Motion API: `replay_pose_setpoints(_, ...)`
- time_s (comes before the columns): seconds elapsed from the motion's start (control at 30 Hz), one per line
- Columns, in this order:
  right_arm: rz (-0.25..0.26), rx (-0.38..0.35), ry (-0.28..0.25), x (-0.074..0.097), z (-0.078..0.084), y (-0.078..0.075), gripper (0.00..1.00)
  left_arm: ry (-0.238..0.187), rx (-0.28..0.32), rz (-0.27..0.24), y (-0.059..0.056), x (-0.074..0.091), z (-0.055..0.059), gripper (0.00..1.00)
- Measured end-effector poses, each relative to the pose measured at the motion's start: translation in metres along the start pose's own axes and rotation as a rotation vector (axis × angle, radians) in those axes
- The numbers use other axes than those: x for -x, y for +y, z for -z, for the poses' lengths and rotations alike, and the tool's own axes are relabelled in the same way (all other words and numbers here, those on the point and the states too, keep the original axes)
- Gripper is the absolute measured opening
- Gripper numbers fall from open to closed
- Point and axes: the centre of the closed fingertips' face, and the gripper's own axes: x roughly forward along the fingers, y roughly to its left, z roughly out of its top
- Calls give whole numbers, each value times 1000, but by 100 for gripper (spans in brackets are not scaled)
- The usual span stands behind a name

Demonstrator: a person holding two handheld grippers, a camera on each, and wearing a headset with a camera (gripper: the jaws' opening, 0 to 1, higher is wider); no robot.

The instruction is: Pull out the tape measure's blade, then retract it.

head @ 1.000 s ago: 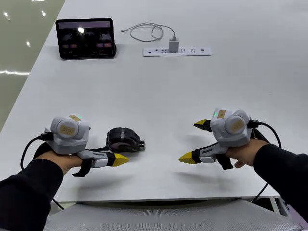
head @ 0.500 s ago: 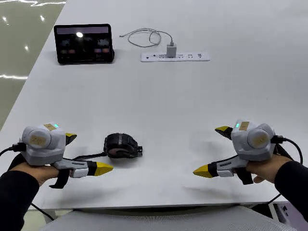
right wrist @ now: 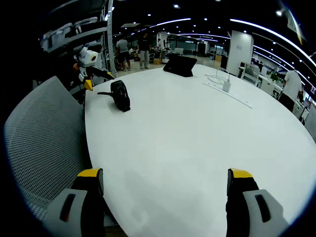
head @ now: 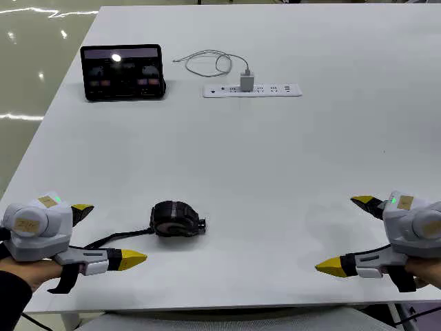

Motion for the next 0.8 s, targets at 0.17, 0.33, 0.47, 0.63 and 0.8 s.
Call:
replay_pose_setpoints(0.17,18,8,-13,9,7,1,100,3,14,8,3,5,-1,100)
replay_pose_setpoints(0.33,28,-11,-6,14,15,3,100,12,6,-6,6,5,1,100)
replay_pose_setpoints(0.47,40,-5,-13,19,12,2,100,17,-1,-20,12,11,-2,100)
replay_pose_setpoints(0.63,42,-7,-1,23,19,2,100,19,-2,-7,10,19,-3,100)
replay_pose_setpoints(0.8,59,-33,0,30,28,3,100,19,1,-6,8,22,-1,100)
